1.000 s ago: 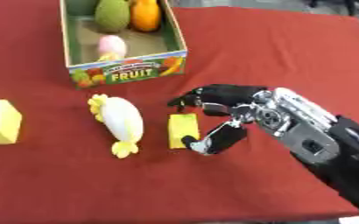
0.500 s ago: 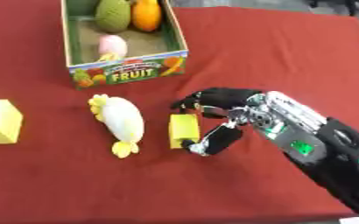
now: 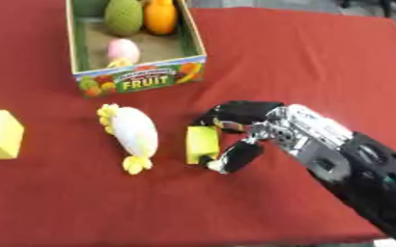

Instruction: Pick up objects on the table and place them in the box.

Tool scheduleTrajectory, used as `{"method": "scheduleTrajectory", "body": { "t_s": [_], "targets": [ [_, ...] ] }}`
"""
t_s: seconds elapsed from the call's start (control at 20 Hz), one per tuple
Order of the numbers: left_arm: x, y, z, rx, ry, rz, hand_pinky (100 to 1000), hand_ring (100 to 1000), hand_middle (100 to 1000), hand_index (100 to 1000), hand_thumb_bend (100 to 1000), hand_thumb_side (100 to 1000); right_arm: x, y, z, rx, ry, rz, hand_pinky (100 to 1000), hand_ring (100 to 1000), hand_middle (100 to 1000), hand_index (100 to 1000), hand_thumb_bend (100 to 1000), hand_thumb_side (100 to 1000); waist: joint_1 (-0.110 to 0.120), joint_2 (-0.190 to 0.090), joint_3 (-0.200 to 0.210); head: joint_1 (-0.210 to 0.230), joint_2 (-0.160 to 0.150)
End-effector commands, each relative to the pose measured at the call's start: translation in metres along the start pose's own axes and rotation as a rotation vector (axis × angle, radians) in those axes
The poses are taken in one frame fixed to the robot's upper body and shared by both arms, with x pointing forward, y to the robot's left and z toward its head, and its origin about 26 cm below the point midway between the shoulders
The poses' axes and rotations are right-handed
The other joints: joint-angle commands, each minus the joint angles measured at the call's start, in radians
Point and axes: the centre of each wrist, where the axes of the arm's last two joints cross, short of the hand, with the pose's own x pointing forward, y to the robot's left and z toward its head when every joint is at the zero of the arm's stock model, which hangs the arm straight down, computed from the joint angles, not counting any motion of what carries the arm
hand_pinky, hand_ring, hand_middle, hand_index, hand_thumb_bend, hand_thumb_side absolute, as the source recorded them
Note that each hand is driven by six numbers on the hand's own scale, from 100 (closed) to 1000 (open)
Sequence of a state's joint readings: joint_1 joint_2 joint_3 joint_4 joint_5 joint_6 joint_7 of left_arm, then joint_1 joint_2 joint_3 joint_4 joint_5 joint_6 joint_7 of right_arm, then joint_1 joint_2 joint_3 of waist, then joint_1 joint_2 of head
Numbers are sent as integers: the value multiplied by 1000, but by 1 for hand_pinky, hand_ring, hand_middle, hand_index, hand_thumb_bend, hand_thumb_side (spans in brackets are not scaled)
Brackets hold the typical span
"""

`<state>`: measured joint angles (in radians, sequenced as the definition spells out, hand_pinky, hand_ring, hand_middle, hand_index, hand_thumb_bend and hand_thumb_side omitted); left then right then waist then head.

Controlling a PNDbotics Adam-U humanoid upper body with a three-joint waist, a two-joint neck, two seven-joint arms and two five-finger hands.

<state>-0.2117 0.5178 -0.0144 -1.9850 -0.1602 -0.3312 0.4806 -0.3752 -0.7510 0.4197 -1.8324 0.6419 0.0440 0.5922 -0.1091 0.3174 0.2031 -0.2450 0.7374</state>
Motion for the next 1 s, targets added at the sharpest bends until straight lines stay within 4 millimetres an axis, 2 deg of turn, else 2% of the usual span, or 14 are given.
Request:
{"method": "scheduleTrajectory", "body": {
  "t_s": [0.05,0.2,0.45,0.6,0.7,1.0],
  "targets": [
    [4,2,-7,-6,-28,1,785,827,785,883,100,812,-1,-8,4,-52,16,-1,920,874,487,803,100,533,-6,-19,-2,-3,-6],
    [4,2,-7,-5,-26,1,785,826,784,881,100,812,0,-10,4,-100,9,-31,882,805,392,712,100,466,-6,-20,-2,-3,-8],
    [4,2,-6,-2,-23,1,785,826,784,879,100,812,1,-14,9,-183,9,-83,854,755,348,658,100,276,-6,-20,-3,-3,-7],
    [4,3,-6,1,-23,-2,785,826,783,879,100,811,3,-23,18,-221,2,-113,850,748,346,660,100,153,-5,-20,-5,-1,-8],
    [4,4,-6,4,-22,-5,786,826,783,878,100,811,6,-37,29,-272,-6,-115,851,746,342,662,100,128,-5,-21,-8,2,-10],
    [4,5,-5,6,-18,-9,786,826,783,878,100,809,4,-103,64,-543,-70,-113,853,740,340,669,100,106,-6,-29,-13,5,-10]
  ]
}}
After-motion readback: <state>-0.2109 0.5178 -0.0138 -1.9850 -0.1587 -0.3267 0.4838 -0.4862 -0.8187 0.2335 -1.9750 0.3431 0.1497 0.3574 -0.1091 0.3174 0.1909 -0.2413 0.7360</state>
